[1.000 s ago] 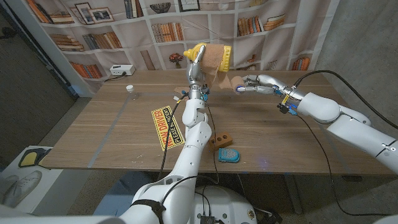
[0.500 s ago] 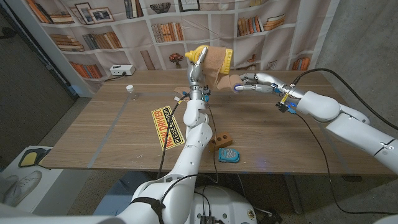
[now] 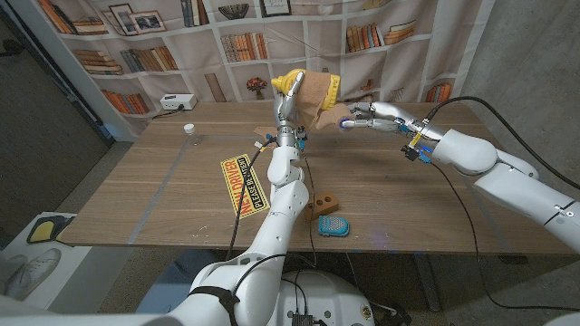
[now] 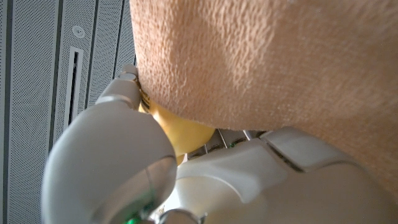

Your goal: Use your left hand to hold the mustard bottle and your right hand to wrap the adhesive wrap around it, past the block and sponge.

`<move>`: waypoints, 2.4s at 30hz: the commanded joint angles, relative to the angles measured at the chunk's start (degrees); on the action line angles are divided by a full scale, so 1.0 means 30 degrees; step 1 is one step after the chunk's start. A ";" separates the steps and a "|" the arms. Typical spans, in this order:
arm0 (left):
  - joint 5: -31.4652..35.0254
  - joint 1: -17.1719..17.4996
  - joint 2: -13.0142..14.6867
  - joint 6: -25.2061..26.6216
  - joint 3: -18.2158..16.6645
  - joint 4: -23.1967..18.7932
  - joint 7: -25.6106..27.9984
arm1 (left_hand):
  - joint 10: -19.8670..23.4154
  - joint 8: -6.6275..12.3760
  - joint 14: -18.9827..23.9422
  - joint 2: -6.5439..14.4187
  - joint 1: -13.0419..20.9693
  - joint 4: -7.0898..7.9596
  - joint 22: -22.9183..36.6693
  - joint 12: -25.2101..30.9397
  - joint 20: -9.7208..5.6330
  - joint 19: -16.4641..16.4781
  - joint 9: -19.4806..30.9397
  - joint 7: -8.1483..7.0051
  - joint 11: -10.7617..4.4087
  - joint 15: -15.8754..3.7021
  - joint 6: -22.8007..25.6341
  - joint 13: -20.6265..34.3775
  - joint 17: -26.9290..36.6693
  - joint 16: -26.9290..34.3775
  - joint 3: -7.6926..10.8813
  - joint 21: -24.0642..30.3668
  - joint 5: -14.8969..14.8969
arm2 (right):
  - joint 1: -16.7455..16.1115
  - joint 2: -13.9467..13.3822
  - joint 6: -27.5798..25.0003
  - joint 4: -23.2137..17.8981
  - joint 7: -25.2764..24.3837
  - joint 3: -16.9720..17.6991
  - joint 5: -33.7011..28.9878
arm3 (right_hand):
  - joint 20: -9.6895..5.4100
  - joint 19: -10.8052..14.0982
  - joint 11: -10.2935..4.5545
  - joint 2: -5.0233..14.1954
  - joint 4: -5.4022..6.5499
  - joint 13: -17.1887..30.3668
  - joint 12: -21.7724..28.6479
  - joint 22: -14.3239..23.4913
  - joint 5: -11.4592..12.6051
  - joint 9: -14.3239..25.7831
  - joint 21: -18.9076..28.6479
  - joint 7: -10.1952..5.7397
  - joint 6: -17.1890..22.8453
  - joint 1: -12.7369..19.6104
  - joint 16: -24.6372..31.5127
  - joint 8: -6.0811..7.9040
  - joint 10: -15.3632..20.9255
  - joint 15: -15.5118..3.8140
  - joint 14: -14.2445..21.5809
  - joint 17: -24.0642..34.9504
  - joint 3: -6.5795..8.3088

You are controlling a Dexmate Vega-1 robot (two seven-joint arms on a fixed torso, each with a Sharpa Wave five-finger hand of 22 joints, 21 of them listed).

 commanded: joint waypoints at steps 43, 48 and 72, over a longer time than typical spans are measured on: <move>0.0847 -0.0131 0.1039 0.0869 0.0454 0.0292 -0.0263 | 0.0250 0.0491 0.0192 0.4390 0.5025 -0.0380 0.0056 0.0126 0.0104 -0.0153 -0.0246 0.0167 0.0193 0.0221 0.0551 -0.0043 0.0019 0.0174 0.0204 0.0144 0.0231 | 0.0771 0.1049 0.0991 0.0058 0.0516 0.0251 0.1126 | -0.0353 0.0078 0.0026 0.0088 0.0027 0.0039 -0.0042 0.0042 0.0136 0.0066 -0.0013 -0.1903 0.2168 0.0018 -0.0028 0.0057 0.0169 -0.0830 0.0093 0.0095 0.0274; 0.0965 -0.0333 0.1048 0.0637 0.0454 0.0645 -0.0319 | 0.0351 0.0492 0.0208 0.4351 0.5068 -0.0403 0.0062 0.0096 0.0118 -0.0162 -0.0329 0.0148 0.0169 0.0225 0.0603 -0.0065 -0.0026 0.0177 0.0200 0.0173 0.0284 | 0.1169 0.1259 0.1082 0.0366 0.0671 0.0052 0.1045 | -0.0368 0.0047 0.0049 0.0074 0.0025 0.0039 -0.0046 0.0042 0.0133 0.0056 -0.0023 -0.1874 0.2169 0.0009 -0.0031 0.0042 0.0182 -0.0843 0.0097 0.0094 0.0271; 0.1686 -0.0389 0.0738 -0.0582 0.0219 0.1232 0.1147 | 0.0610 0.0568 0.0307 0.4244 0.5150 -0.0412 0.0059 -0.0034 0.0150 -0.0102 -0.0585 0.0143 0.0164 0.0179 0.0849 -0.0042 -0.0093 0.0291 0.0097 0.0305 0.0389 | 0.0584 0.1102 0.1509 0.0197 -0.0987 0.0844 -0.0414 | -0.0189 -0.0046 -0.0001 0.0035 -0.0001 0.0060 -0.0070 0.0040 0.0139 0.0081 -0.0035 -0.1909 0.2151 0.0011 -0.0059 0.0008 0.0196 -0.0836 0.0060 0.0084 0.0282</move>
